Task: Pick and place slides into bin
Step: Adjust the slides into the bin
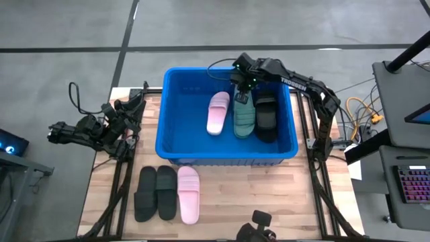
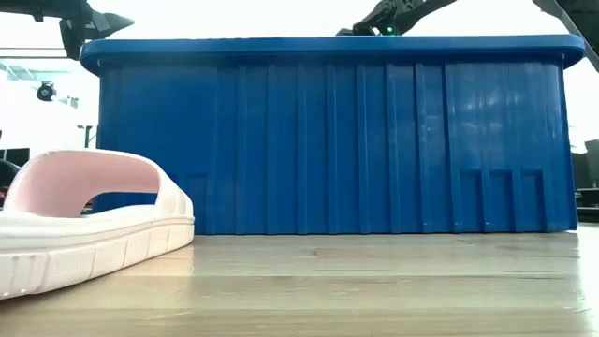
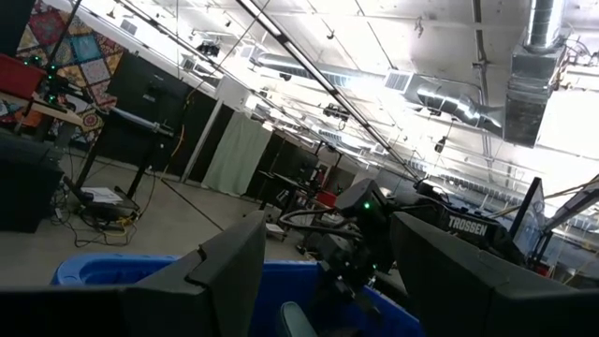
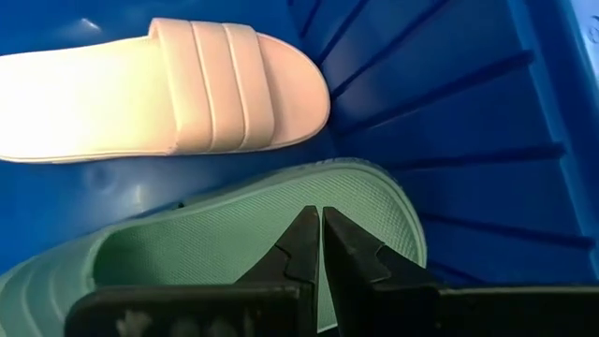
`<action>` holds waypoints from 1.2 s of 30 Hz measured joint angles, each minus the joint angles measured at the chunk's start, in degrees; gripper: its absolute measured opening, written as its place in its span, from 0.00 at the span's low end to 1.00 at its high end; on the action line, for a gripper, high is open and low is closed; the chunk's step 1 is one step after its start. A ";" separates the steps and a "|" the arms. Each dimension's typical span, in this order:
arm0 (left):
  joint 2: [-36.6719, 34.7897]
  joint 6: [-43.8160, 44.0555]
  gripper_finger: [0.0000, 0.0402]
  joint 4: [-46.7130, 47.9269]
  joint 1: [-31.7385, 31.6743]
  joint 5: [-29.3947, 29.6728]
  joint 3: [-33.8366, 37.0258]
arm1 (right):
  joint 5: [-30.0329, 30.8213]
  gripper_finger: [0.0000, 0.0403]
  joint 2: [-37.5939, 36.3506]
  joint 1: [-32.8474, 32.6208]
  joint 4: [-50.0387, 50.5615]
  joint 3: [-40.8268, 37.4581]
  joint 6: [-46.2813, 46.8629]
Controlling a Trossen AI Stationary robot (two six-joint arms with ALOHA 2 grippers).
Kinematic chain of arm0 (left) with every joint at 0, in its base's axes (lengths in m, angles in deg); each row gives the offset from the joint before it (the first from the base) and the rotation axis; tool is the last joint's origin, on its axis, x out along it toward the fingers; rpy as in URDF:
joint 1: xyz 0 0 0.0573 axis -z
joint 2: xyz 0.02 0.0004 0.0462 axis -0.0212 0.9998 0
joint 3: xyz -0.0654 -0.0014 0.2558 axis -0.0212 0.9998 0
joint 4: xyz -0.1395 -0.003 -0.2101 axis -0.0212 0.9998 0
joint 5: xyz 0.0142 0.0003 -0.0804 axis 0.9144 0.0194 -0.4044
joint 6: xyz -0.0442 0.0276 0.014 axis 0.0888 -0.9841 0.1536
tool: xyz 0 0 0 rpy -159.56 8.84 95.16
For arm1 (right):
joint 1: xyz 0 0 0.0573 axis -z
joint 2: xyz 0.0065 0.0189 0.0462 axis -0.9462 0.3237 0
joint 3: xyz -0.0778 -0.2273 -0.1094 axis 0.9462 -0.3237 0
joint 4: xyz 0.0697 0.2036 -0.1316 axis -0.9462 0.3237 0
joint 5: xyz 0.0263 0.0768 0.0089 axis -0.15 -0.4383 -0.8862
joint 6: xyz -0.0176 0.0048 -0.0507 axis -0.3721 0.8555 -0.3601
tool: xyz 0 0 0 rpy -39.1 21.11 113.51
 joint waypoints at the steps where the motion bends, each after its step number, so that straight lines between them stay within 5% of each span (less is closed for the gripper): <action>1: 0.00 0.00 0.54 0.01 0.00 0.02 0.01 | -0.11 0.02 0.00 0.06 0.00 0.00 0.00; 36: 0.11 0.09 0.54 -0.01 0.00 0.00 0.01 | -5.35 0.02 -0.02 1.87 2.89 -1.23 -2.98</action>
